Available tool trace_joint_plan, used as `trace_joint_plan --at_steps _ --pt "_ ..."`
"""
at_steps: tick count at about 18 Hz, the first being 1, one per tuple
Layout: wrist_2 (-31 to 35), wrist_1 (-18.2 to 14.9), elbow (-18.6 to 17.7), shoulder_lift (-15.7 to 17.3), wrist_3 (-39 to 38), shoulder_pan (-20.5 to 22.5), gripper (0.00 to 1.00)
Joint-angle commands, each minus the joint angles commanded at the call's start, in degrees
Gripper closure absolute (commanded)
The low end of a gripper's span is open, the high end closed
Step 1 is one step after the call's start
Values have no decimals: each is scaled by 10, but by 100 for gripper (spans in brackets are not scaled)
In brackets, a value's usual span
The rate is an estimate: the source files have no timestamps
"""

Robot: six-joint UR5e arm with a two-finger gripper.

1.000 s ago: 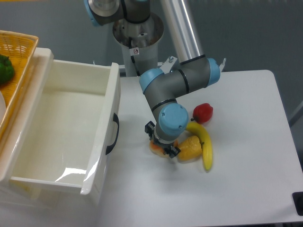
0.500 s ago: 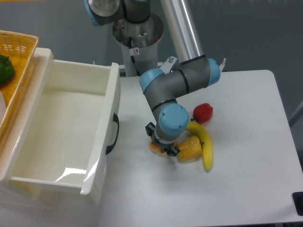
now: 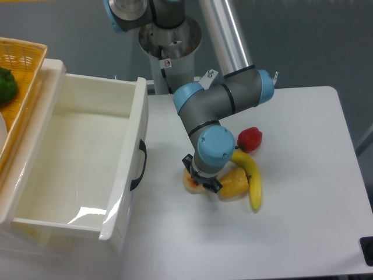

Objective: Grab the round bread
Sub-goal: 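Lift the grasped bread bun up off the table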

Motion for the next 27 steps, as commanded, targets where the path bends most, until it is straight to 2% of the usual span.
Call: trace_joint_plan --at_steps 5,16,20,27 --pt "-1 -3 0 4 0 1 92" --pt "-4 -105 26 74 3 18 92" --pt "-9 -124 39 98 6 24 92" --pt "-14 -148 44 117 7 20 92"
